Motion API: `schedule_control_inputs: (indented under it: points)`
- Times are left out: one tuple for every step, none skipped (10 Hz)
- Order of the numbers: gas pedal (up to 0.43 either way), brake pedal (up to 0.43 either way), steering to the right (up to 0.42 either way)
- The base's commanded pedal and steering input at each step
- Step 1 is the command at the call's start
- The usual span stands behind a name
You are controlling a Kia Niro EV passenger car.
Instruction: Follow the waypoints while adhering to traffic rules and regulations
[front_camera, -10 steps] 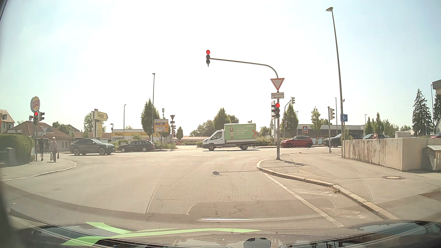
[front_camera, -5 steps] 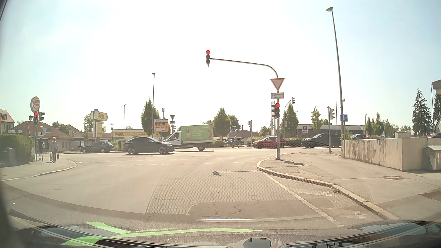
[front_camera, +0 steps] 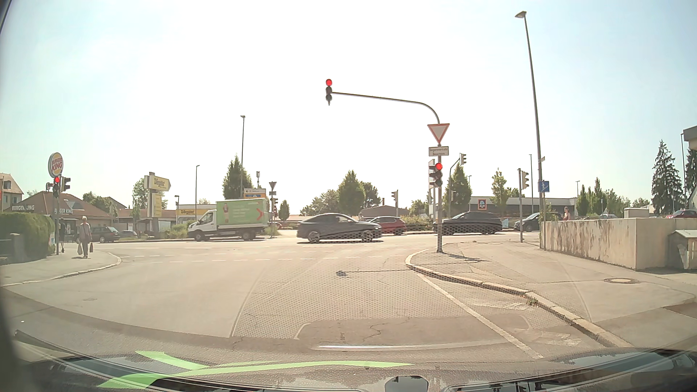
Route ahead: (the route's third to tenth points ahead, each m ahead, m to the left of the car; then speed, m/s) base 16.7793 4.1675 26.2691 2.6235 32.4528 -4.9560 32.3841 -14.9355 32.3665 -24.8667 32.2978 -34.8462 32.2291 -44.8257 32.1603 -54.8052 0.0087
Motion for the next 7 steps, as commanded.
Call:
schedule_control_inputs:
  points:
    - [0.0, 0.28, -0.03]
    - [0.0, 0.28, -0.029]
    - [0.0, 0.28, -0.028]
    - [0.0, 0.28, -0.027]
    - [0.0, 0.28, -0.027]
    - [0.0, 0.28, -0.027]
    - [0.0, 0.28, -0.027]
